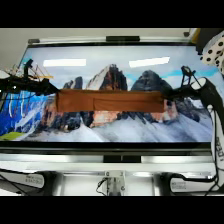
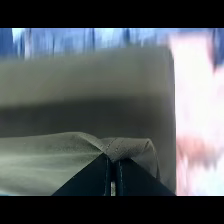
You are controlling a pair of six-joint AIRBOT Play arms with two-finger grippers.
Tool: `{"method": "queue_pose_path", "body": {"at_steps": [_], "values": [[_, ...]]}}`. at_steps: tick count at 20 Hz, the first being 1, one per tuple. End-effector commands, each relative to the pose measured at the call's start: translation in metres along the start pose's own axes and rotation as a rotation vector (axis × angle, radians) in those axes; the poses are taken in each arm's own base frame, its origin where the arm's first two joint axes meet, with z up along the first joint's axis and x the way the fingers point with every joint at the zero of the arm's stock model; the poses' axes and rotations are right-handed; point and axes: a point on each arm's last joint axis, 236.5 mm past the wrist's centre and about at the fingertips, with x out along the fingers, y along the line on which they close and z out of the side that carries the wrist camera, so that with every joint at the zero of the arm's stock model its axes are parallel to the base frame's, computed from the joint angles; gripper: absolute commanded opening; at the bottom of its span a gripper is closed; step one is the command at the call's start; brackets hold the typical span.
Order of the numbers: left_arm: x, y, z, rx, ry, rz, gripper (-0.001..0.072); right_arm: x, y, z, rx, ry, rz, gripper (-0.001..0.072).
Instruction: Fold the shirts.
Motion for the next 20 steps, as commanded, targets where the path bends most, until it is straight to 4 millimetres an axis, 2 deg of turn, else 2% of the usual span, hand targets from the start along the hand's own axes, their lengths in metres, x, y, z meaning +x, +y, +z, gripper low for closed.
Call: {"method": "queue_pose_path", "body": {"at_steps": [1, 3, 5, 8, 10, 11, 12, 13, 14, 15, 16, 17, 20], "values": [[0.032, 0.026, 0.008, -0.093, 0.045, -0.006, 0.0034, 0.03, 0.004, 0.022, 0.016, -0.007, -0.008, 0.0066], [0.05, 0.036, 0.007, -0.128, 0.055, -0.02, 0.0034, 0.043, 0.001, 0.013, 0.017, 0.031, -0.012, 0.0066], [0.058, 0.039, 0.017, -0.161, 0.016, -0.046, 0.0035, 0.047, -0.005, 0.007, 0.009, 0.052, -0.028, 0.0066], [0.057, 0.038, 0.037, -0.179, -0.067, -0.057, 0.0035, 0.046, -0.01, 0.005, -0.01, 0.063, -0.05, 0.0067], [0.057, 0.039, 0.041, -0.181, -0.081, -0.055, 0.0036, 0.045, -0.015, 0.001, -0.026, 0.08, -0.07, 0.0067], [0.058, 0.039, 0.04, -0.182, -0.079, -0.055, 0.0036, 0.045, -0.014, 0.001, -0.023, 0.078, -0.067, 0.0111], [0.058, 0.038, 0.038, -0.182, -0.07, -0.059, 0.0074, 0.045, -0.013, 0.002, -0.019, 0.076, -0.061, 0.0345], [0.058, 0.035, 0.034, -0.18, -0.053, -0.068, 0.0218, 0.044, -0.012, 0.002, -0.018, 0.077, -0.058, 0.055], [0.057, 0.032, 0.029, -0.179, -0.029, -0.08, 0.0485, 0.039, -0.013, 0.003, -0.021, 0.074, -0.063, 0.0552], [0.055, 0.03, 0.025, -0.176, -0.009, -0.09, 0.0574, 0.033, -0.016, 0.005, -0.006, 0.066, -0.067, 0.0552], [0.051, 0.027, 0.023, -0.172, 0.007, -0.101, 0.0574, 0.028, -0.022, 0.005, 0.031, 0.07, -0.062, 0.0601], [0.046, 0.025, 0.022, -0.165, 0.019, -0.11, 0.0574, 0.024, -0.029, 0.002, 0.086, 0.084, -0.055, 0.0684], [0.033, 0.012, 0.025, -0.128, 0.03, -0.128, 0.0574, 0.025, -0.035, -0.02, 0.193, 0.189, 0.047, 0.0684]]}}
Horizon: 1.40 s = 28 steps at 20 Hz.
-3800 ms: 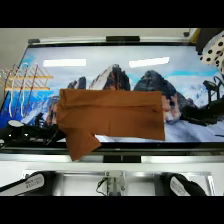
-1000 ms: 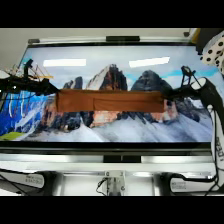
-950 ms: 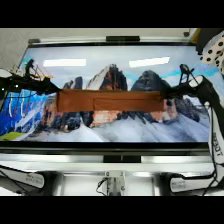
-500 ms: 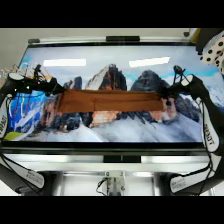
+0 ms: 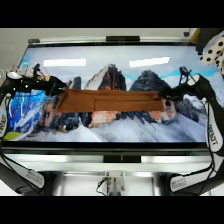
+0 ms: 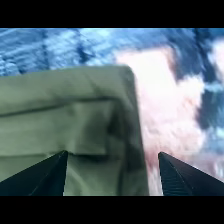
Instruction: Fold the shirts.
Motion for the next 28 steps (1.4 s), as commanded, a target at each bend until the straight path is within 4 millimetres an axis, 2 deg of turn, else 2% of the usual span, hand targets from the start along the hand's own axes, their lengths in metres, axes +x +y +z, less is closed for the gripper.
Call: {"method": "queue_pose_path", "body": {"at_steps": [1, 5, 9, 10, 12, 15, 16, 17, 18, 19, 20, 22, 24, 26, 28], "values": [[-0.012, -0.017, -0.002, 0.038, 0.026, -0.024, 0.0573, 0.003, 0.001, -0.022, 0.089, 0.115, 0.125, 0.0684], [-0.018, -0.032, -0.003, 0.069, 0.018, -0.027, 0.0571, 0.03, 0.019, -0.03, 0.108, 0.155, 0.21, 0.0683], [-0.013, -0.048, -0.011, 0.085, 0.047, -0.058, 0.0571, 0.049, 0.031, -0.017, 0.129, 0.093, 0.206, 0.0677], [-0.009, -0.053, -0.013, 0.091, 0.054, -0.068, 0.0571, 0.051, 0.034, -0.012, 0.122, 0.07, 0.199, 0.0614], [-0.003, -0.061, -0.017, 0.103, 0.069, -0.08, 0.0571, 0.055, 0.039, -0.005, 0.109, 0.031, 0.187, 0.0433], [0.009, -0.073, -0.026, 0.126, 0.1, -0.087, 0.0571, 0.056, 0.046, -0.002, 0.096, 0.014, 0.189, 0.0068], [0.013, -0.077, -0.029, 0.132, 0.109, -0.092, 0.0571, 0.051, 0.05, -0.004, 0.068, 0.022, 0.201, 0.0066], [0.018, -0.083, -0.033, 0.138, 0.12, -0.101, 0.0569, 0.042, 0.054, -0.006, 0.02, 0.026, 0.21, 0.0067], [0.023, -0.09, -0.037, 0.145, 0.131, -0.112, 0.0475, 0.029, 0.06, -0.007, -0.027, 0.022, 0.216, 0.0066], [0.03, -0.1, -0.042, 0.149, 0.144, -0.136, 0.0243, 0.012, 0.068, -0.005, -0.051, 0.008, 0.227, 0.0066], [0.04, -0.115, -0.047, 0.152, 0.157, -0.173, 0.0067, -0.006, 0.077, -0.003, -0.07, -0.011, 0.237, 0.0066], [0.068, -0.152, -0.06, 0.156, 0.172, -0.254, 0.0051, -0.051, 0.096, 0.001, -0.118, -0.065, 0.259, 0.0066], [0.107, -0.181, -0.082, 0.191, 0.193, -0.275, 0.0051, -0.097, 0.119, -0.005, -0.148, -0.101, 0.285, 0.0066], [0.152, -0.203, -0.113, 0.23, 0.221, -0.268, 0.0036, -0.14, 0.136, -0.017, -0.162, -0.127, 0.306, 0.0066], [0.184, -0.223, -0.143, 0.265, 0.242, -0.268, 0.0035, -0.171, 0.144, -0.031, -0.177, -0.138, 0.306, 0.0066]]}}
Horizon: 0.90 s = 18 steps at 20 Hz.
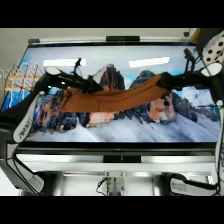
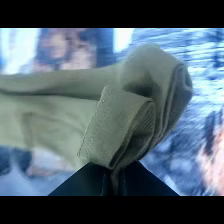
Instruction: Fold the shirts.
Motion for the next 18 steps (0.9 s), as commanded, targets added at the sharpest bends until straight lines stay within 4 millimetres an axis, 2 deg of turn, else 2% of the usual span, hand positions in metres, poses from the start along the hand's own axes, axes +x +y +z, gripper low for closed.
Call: {"method": "queue_pose_path", "body": {"at_steps": [1, 3, 6, 8, 10, 11, 12, 13, 15, 17, 18], "values": [[0.071, -0.03, -0.021, 0.05, 0.013, -0.007, 0.0035, -0.055, 0.039, -0.018, -0.025, -0.006, 0.01, 0.0066], [0.094, -0.039, -0.034, 0.047, 0.031, -0.006, 0.0035, -0.078, 0.056, -0.028, -0.044, -0.014, 0.017, 0.0066], [0.129, -0.047, -0.056, 0.02, 0.06, 0.001, 0.0035, -0.11, 0.079, -0.032, -0.064, -0.079, 0.029, 0.0066], [0.153, -0.052, -0.082, -0.016, 0.116, 0.002, 0.0034, -0.127, 0.09, -0.034, -0.078, -0.12, 0.033, 0.0066], [0.174, -0.06, -0.113, -0.004, 0.188, -0.004, 0.0035, -0.133, 0.095, -0.035, -0.074, -0.134, 0.037, 0.0066], [0.181, -0.064, -0.122, 0.004, 0.204, -0.006, 0.0034, -0.133, 0.096, -0.036, -0.07, -0.132, 0.04, 0.0066], [0.182, -0.066, -0.122, 0.009, 0.198, -0.006, 0.0034, -0.133, 0.095, -0.035, -0.07, -0.132, 0.037, 0.0066], [0.178, -0.065, -0.115, 0.008, 0.181, -0.004, 0.0033, -0.133, 0.094, -0.035, -0.071, -0.133, 0.034, 0.0066], [0.153, -0.057, -0.085, -0.008, 0.125, -0.003, 0.0032, -0.133, 0.095, -0.034, -0.073, -0.137, 0.033, 0.0066], [0.105, -0.051, -0.047, 0.01, 0.058, -0.01, 0.0032, -0.126, 0.099, -0.03, -0.109, -0.154, 0.015, 0.0066], [0.073, -0.051, -0.026, 0.027, 0.014, -0.016, 0.0032, -0.119, 0.108, -0.029, -0.129, -0.158, 0.026, 0.0065]]}}
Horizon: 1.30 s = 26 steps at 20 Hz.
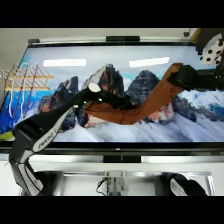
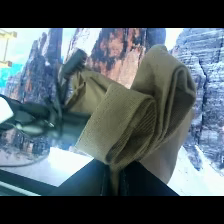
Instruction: Fold the shirts.
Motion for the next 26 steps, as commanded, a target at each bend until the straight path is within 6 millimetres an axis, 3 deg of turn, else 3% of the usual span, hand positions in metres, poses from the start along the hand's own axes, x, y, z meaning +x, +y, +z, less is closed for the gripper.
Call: {"method": "queue_pose_path", "body": {"at_steps": [1, 4, 7, 9, 11, 13, 15, 19, 20, 21, 22, 24, 26], "values": [[-0.089, 0.002, 0.044, 0.06, -0.101, -0.008, 0.0032, 0.022, 0.018, 0.004, -0.043, -0.013, 0.019, 0.0065], [-0.199, 0.001, 0.068, 0.129, -0.214, 0.07, 0.0032, 0.087, 0.05, -0.008, -0.082, 0.054, 0.087, 0.0065], [-0.3, -0.002, 0.067, 0.178, -0.323, 0.174, 0.0033, 0.166, 0.076, -0.034, -0.103, 0.123, 0.127, 0.0065], [-0.353, -0.011, 0.056, 0.194, -0.377, 0.21, 0.0033, 0.217, 0.08, -0.061, -0.082, 0.184, 0.124, 0.0065], [-0.387, -0.022, 0.036, 0.257, -0.383, 0.241, 0.0033, 0.262, 0.08, -0.088, -0.054, 0.229, 0.115, 0.0065], [-0.407, -0.032, 0.017, 0.287, -0.376, 0.26, 0.0034, 0.295, 0.083, -0.103, 0.01, 0.238, 0.134, 0.0066], [-0.419, -0.045, 0.01, 0.312, -0.405, 0.278, 0.0033, 0.318, 0.087, -0.11, 0.091, 0.225, 0.156, 0.0066], [-0.415, -0.062, 0.005, 0.36, -0.402, 0.278, 0.0034, 0.338, 0.096, -0.117, 0.172, 0.205, 0.186, 0.0066], [-0.411, -0.064, 0.005, 0.365, -0.396, 0.274, 0.0033, 0.34, 0.1, -0.117, 0.148, 0.188, 0.191, 0.0105], [-0.407, -0.065, 0.005, 0.369, -0.387, 0.268, 0.0033, 0.342, 0.104, -0.113, 0.133, 0.161, 0.195, 0.0425], [-0.403, -0.066, 0.005, 0.372, -0.378, 0.263, 0.0033, 0.34, 0.11, -0.109, 0.132, 0.145, 0.208, 0.0673], [-0.401, -0.067, 0.004, 0.375, -0.373, 0.261, 0.0033, 0.325, 0.109, -0.1, 0.084, 0.144, 0.213, 0.0673], [-0.402, -0.066, 0.005, 0.372, -0.376, 0.262, 0.0034, 0.299, 0.079, -0.093, 0.0, 0.2, 0.142, 0.0672]]}}
